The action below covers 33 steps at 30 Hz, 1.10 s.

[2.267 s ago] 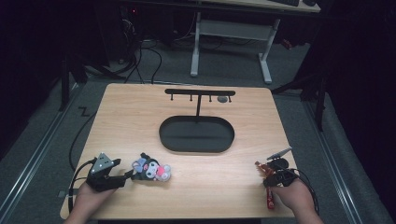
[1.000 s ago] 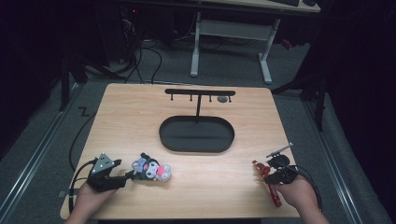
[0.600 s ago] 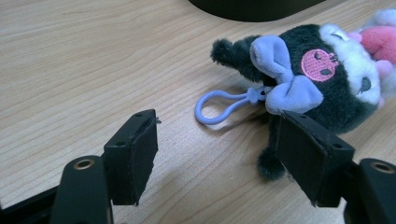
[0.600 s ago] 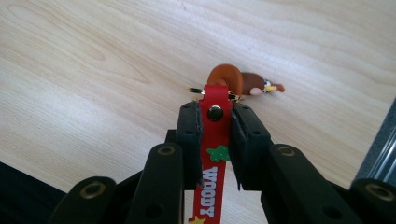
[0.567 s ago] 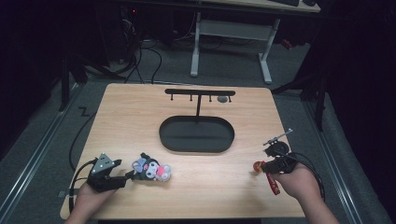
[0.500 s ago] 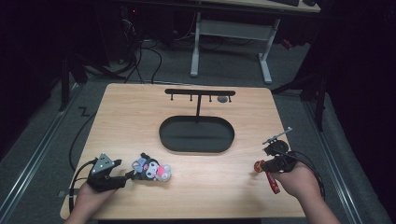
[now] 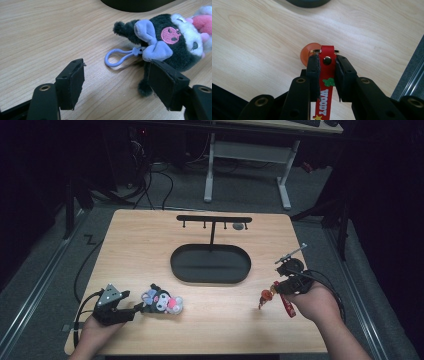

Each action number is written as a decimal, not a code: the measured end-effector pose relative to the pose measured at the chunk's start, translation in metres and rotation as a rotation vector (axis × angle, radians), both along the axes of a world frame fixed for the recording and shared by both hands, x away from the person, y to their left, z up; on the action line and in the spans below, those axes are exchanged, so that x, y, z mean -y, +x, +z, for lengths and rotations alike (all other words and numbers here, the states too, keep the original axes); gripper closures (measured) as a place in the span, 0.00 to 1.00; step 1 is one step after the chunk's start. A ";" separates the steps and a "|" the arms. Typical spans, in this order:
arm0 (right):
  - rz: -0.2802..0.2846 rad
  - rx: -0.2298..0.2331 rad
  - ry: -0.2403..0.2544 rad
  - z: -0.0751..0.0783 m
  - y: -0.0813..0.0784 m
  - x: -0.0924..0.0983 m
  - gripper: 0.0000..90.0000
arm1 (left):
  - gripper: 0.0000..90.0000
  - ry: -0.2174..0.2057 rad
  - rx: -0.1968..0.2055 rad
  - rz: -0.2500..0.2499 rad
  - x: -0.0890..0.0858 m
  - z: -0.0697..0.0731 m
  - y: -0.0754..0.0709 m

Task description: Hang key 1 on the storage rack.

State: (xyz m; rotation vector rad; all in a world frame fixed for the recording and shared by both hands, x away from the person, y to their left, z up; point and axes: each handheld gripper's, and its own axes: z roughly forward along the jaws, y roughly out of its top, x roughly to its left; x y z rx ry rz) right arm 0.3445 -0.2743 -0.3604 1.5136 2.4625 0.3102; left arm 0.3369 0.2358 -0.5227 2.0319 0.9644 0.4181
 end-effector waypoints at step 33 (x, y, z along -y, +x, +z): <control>-0.004 0.039 0.047 0.033 0.061 -0.036 0.83 | 0.31 -0.006 0.026 0.014 -0.002 0.001 0.001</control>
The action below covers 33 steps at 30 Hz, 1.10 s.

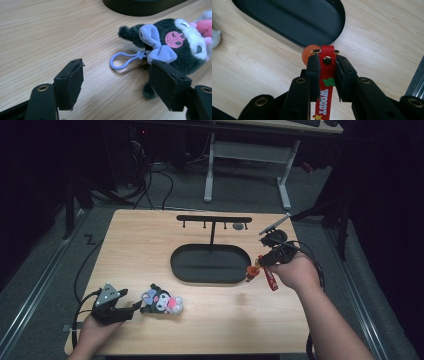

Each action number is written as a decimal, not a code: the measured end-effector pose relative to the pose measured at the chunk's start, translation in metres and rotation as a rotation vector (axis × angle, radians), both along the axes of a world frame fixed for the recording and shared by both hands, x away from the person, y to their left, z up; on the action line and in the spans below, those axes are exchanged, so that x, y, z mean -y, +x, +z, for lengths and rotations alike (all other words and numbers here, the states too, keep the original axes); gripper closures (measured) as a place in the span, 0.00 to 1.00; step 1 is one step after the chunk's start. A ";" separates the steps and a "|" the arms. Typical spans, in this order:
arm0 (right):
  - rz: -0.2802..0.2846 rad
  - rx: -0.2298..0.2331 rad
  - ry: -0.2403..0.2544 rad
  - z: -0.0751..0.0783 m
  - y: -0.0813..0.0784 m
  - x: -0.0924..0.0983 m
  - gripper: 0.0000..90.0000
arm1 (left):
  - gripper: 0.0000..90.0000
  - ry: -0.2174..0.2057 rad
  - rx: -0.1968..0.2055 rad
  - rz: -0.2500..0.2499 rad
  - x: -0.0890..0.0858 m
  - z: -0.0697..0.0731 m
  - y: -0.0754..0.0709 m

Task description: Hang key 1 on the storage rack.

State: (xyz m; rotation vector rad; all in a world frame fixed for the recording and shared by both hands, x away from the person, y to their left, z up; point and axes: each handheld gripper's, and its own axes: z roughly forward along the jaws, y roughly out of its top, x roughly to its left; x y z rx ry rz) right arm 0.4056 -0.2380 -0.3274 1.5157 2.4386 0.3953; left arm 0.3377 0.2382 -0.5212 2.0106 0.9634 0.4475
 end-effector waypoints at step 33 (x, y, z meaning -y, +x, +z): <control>-0.044 0.049 0.007 0.013 0.060 -0.014 0.83 | 0.31 0.009 -0.004 -0.025 -0.001 -0.001 -0.002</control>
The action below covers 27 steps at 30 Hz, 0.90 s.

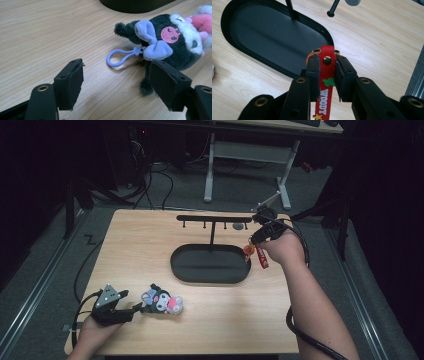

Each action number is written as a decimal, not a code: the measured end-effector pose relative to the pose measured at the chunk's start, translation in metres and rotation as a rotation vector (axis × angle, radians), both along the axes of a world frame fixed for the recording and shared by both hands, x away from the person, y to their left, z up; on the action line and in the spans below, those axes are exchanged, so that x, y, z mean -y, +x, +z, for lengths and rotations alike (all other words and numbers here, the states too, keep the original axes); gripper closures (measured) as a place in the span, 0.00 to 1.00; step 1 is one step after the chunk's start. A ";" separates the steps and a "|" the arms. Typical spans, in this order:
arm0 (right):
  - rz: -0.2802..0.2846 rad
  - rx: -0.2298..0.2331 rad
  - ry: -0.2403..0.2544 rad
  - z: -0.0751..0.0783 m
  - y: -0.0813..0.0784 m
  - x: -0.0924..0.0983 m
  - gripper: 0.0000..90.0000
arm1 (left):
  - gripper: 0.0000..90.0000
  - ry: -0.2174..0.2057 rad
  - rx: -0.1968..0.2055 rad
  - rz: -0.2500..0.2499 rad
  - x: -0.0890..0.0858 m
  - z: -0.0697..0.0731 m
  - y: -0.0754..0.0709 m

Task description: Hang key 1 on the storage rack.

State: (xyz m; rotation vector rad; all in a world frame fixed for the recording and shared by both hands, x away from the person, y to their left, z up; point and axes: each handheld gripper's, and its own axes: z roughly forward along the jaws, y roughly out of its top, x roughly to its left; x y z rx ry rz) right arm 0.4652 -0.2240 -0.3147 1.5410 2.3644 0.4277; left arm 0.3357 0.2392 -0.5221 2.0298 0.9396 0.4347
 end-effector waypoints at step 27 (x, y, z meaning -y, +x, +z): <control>-0.024 0.021 -0.009 0.007 0.035 -0.011 0.83 | 0.31 -0.007 -0.007 0.009 -0.003 -0.001 0.000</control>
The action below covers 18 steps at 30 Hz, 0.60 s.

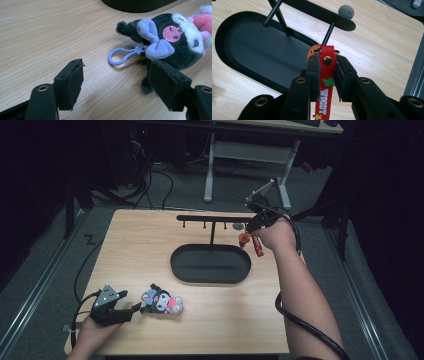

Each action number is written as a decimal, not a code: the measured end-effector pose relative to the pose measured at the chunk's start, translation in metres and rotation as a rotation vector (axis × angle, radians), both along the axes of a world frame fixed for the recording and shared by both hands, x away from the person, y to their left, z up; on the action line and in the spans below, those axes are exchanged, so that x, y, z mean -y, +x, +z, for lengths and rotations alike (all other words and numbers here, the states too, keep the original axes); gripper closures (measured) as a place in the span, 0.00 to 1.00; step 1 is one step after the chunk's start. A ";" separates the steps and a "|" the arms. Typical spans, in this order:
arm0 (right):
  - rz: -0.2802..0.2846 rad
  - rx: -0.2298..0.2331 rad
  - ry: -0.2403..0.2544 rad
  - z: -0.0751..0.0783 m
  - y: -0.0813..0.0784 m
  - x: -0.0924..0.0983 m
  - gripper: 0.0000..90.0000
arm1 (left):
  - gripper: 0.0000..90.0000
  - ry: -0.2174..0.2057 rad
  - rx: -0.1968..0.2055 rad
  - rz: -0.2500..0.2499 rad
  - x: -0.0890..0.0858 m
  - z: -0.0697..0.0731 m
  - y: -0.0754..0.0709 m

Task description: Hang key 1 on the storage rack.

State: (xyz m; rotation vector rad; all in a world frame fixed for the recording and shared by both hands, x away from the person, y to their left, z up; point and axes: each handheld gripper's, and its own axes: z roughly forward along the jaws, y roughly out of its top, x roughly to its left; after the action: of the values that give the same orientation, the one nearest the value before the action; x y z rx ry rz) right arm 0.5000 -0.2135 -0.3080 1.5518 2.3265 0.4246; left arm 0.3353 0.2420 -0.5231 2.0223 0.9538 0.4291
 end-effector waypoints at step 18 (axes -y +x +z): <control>-0.032 -0.005 0.016 -0.011 0.010 0.008 0.83 | 0.31 0.005 -0.004 -0.007 0.001 -0.001 0.000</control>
State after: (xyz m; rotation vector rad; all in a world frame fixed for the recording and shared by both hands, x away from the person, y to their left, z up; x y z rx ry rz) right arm 0.5102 -0.2212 -0.3192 1.5975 2.3039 0.4328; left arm 0.3352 0.2407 -0.5240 2.0313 0.9482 0.4243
